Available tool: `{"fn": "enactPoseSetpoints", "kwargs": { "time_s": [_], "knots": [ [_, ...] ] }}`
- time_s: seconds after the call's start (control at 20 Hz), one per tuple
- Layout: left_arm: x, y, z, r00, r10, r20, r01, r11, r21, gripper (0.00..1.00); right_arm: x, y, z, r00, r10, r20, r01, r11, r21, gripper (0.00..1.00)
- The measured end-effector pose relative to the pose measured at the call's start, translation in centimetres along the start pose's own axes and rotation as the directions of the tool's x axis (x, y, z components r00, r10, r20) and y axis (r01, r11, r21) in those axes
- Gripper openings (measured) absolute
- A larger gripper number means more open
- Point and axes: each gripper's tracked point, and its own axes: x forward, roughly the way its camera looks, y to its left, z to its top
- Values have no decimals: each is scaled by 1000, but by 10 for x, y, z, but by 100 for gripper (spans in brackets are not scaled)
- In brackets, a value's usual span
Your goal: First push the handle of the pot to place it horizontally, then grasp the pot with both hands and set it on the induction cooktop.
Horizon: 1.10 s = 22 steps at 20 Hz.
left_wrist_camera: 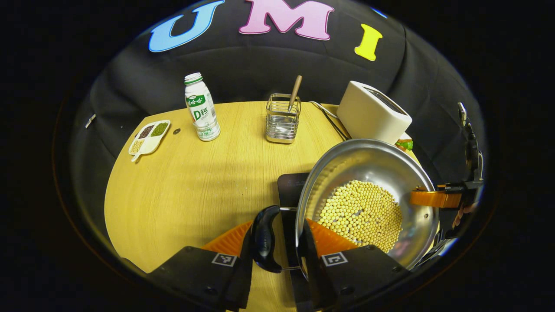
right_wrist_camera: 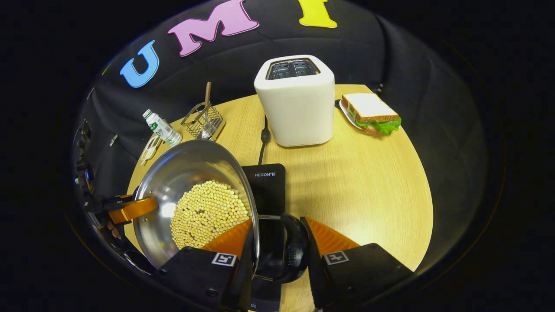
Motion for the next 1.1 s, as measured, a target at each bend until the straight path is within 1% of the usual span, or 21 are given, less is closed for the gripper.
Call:
{"fn": "enactPoseSetpoints", "kwargs": {
  "time_s": [0.05,0.1,0.2,0.3,0.4,0.45,0.5,0.55,0.6,0.75,0.85,1.0,1.1],
  "knots": [
    [0,-1,0,1000,0,-2,0,1000,1,57,0,0,1,1000,0,-1,0,1000,2,53],
    [0,0,0,1000,-1,-4,1,1000,2,57,1,0,0,1000,-1,-2,1,1000,3,58],
    [-1,0,-2,1000,-2,-6,2,1000,3,58,1,0,1,1000,-1,-1,1,1000,9,58],
    [-2,-1,-1,1000,9,-1,-9,1000,11,63,-1,1,0,1000,5,3,-5,1000,21,60],
    [-6,-1,6,999,26,35,-28,999,47,65,-4,4,3,1000,17,19,-18,999,36,63],
    [-9,-4,9,999,23,49,-26,997,66,75,-5,4,6,999,18,31,-19,999,39,74],
    [-12,-5,12,998,32,57,-37,996,87,84,-8,2,8,999,10,40,-12,999,42,82],
    [-15,-6,12,998,34,58,-40,994,100,95,-11,1,9,999,8,46,-10,999,45,97],
    [-17,-9,14,997,34,62,-40,994,105,97,-11,0,9,999,-4,52,1,999,46,99],
    [-25,-16,15,997,24,73,-31,996,90,98,-26,-1,12,996,-24,87,21,999,38,99],
    [-33,-16,15,996,28,87,-36,996,85,98,-43,1,18,990,-32,138,27,999,34,99],
    [-51,-19,17,994,18,110,-27,997,77,98,-75,4,28,974,-51,220,46,999,25,99],
    [-70,-23,24,988,1,151,-13,997,82,98,-95,9,34,959,-63,278,61,998,14,99]
  ]
}}
